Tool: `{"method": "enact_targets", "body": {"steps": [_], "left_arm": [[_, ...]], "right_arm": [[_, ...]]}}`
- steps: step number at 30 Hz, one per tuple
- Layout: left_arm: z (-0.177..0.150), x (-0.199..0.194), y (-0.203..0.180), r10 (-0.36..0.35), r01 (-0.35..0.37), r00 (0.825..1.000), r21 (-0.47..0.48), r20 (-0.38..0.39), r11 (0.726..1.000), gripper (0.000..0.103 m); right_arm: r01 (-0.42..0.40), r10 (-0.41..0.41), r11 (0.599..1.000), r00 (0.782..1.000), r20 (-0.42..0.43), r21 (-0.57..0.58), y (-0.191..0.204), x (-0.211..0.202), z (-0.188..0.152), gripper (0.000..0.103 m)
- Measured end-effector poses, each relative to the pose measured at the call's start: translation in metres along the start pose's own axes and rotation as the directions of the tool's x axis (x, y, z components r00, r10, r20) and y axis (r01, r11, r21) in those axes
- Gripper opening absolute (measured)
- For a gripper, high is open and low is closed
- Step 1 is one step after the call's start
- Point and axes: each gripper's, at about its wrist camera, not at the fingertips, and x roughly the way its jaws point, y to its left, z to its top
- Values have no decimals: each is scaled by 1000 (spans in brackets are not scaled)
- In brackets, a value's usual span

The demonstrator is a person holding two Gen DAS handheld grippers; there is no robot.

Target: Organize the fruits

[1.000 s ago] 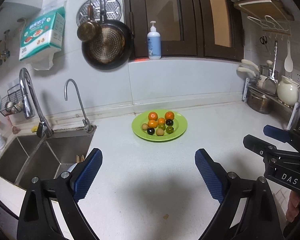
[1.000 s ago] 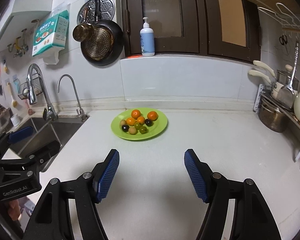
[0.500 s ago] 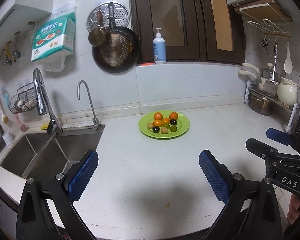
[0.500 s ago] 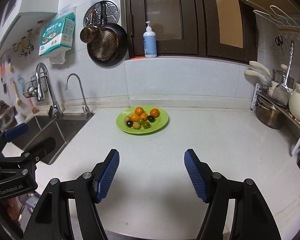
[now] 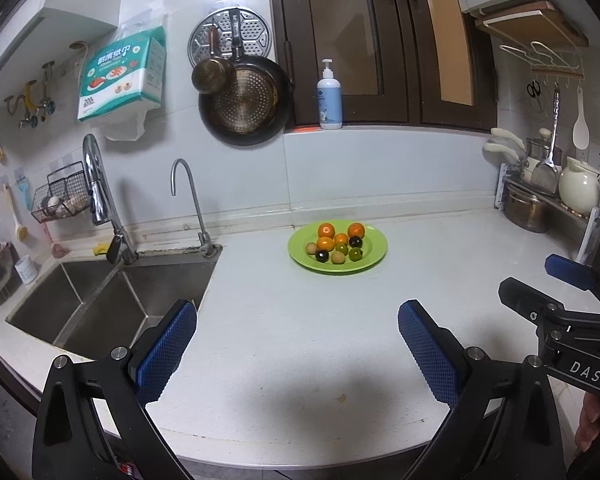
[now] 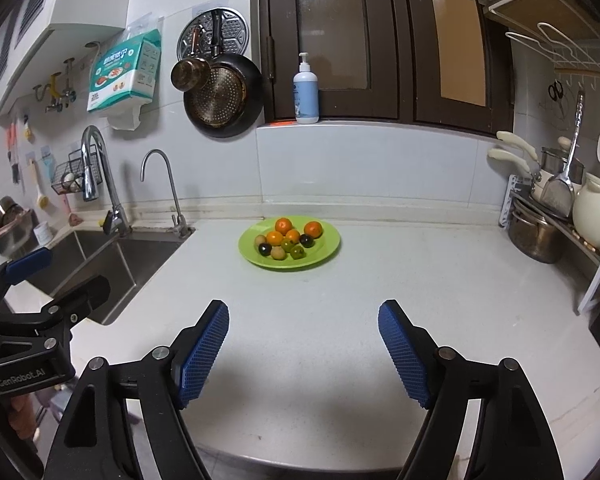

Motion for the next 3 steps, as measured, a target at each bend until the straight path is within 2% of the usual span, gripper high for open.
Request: {"method": "enact_targets", "body": {"steps": [3], "left_arm": [[-2, -2, 0, 6, -6, 1000, -3, 2, 1000, 103]], "right_arm": [[2, -2, 1000, 1000, 2, -4, 0, -1, 0, 79]]}}
